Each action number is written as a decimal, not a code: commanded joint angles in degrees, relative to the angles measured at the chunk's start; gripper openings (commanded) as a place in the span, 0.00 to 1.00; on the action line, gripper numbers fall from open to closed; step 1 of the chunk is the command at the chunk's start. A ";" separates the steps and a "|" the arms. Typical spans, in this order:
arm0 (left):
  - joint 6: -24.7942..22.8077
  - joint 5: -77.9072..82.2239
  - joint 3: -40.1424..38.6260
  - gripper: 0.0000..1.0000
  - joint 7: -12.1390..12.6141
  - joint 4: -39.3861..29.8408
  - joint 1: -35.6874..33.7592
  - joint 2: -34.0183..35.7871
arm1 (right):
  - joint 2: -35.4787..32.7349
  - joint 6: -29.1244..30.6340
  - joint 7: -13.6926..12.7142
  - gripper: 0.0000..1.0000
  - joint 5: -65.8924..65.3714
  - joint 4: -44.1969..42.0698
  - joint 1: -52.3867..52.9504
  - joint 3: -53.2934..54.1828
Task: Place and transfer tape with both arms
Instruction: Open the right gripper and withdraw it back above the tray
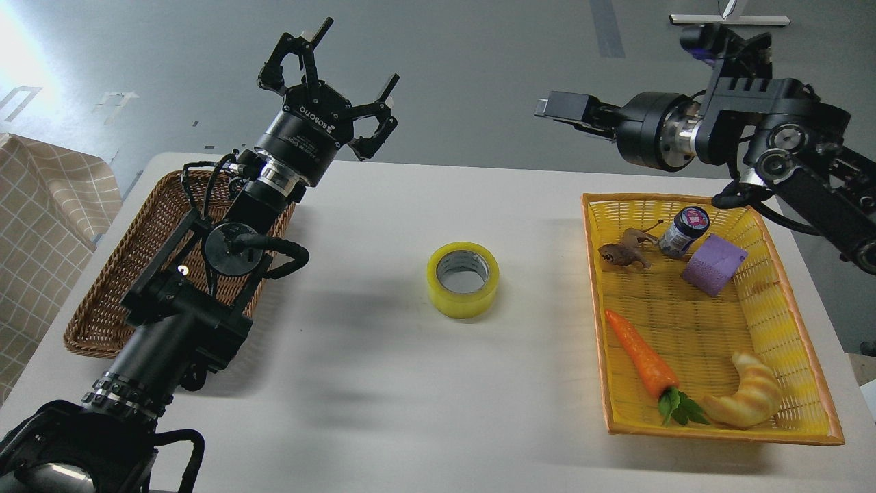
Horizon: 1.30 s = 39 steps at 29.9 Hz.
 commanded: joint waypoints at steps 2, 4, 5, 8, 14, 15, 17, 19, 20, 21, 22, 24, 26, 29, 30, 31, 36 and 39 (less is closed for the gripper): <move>0.00 0.08 -0.01 0.98 -0.01 0.01 -0.15 0.26 | -1.35 0.01 0.18 0.99 1.23 2.55 -7.17 13.95; 0.00 0.08 -0.01 0.98 -0.01 0.01 -0.15 0.70 | -0.91 0.01 0.35 0.99 2.11 2.82 -10.61 20.48; 0.00 0.08 -0.01 0.98 -0.01 0.01 -0.06 0.79 | -0.65 0.01 0.35 0.99 2.55 2.73 -11.66 22.67; 0.00 0.08 0.07 0.98 -0.09 0.01 0.12 1.93 | 1.19 0.01 0.53 0.99 5.96 2.73 -15.70 30.66; 0.00 0.34 -0.01 0.98 -0.09 0.01 0.03 2.81 | 4.71 0.01 0.79 0.99 16.25 2.47 -20.72 44.11; 0.00 0.34 -0.10 0.98 -0.09 0.01 0.03 2.90 | 5.41 0.01 0.88 0.99 18.27 2.20 -21.34 46.75; 0.00 0.34 -0.10 0.98 -0.09 0.01 0.03 2.98 | 6.64 0.01 1.14 0.99 20.12 1.94 -21.69 48.96; 0.00 0.34 -0.10 0.98 -0.09 0.01 0.03 3.42 | 8.57 0.01 1.67 0.99 22.24 1.50 -22.13 51.95; 0.00 0.34 -0.01 0.98 -0.09 0.01 0.12 3.51 | 9.54 0.01 2.02 0.99 23.29 1.41 -22.39 53.62; 0.00 0.34 -0.01 0.98 -0.09 0.01 0.12 3.51 | 10.07 0.01 2.20 0.99 23.91 1.32 -22.66 54.33; 0.00 0.43 -0.01 0.98 -0.09 0.10 0.12 3.51 | 11.03 0.01 2.37 0.99 25.13 0.71 -22.92 55.47; 0.00 0.43 -0.01 0.98 -0.09 0.10 0.12 3.43 | 12.18 0.01 2.81 0.99 26.81 0.09 -23.01 56.36; 0.00 0.43 -0.10 0.98 -0.18 0.10 0.12 3.43 | 13.58 0.01 3.43 0.99 30.92 -1.13 -23.10 57.50; 0.00 0.43 -0.10 0.98 -0.18 0.01 0.12 3.43 | 13.77 0.01 3.69 0.99 35.41 -2.01 -23.62 57.59; 0.00 0.43 -0.10 0.98 -0.18 0.01 0.12 3.43 | 13.77 0.01 3.69 0.99 36.30 -2.28 -23.89 57.59; 0.00 0.43 -0.01 0.98 -0.18 0.01 0.12 3.43 | 13.77 0.01 3.69 0.99 37.17 -2.54 -24.07 57.67; 0.00 0.61 0.07 0.98 -0.09 0.10 0.03 3.51 | 14.73 0.01 3.69 0.99 42.71 -5.53 -24.51 57.67; 0.00 0.61 0.07 0.98 -0.01 0.01 -0.06 3.51 | 15.00 0.01 3.78 0.99 43.77 -5.36 -24.59 57.68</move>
